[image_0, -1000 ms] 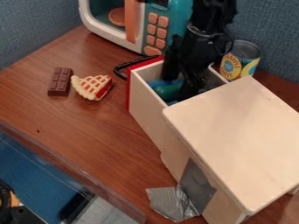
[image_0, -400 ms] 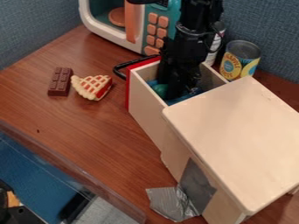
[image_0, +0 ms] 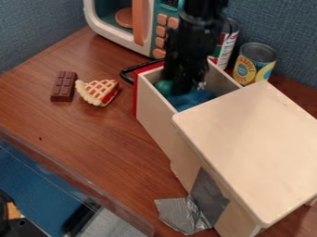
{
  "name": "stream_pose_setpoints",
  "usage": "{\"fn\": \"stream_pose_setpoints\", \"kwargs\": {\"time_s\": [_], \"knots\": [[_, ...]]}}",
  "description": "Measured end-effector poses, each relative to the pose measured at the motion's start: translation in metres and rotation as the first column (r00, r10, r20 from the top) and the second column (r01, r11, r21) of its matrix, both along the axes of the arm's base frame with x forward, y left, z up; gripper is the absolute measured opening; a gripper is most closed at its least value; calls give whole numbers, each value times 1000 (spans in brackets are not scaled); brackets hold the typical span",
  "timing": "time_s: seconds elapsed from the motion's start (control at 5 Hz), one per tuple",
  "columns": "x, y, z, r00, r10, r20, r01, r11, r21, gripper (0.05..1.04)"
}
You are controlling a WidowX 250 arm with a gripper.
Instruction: Getting the two objects from the drawer then get it out of it
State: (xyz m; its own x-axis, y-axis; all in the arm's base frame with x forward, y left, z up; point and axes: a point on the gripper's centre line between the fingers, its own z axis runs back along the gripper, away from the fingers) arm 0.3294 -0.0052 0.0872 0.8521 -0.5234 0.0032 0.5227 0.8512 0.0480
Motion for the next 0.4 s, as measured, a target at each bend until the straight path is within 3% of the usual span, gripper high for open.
{"fn": "stream_pose_setpoints", "kwargs": {"time_s": [0.4], "knots": [[-14, 19, 62, 991, 77, 108, -70, 995, -66, 354]]}}
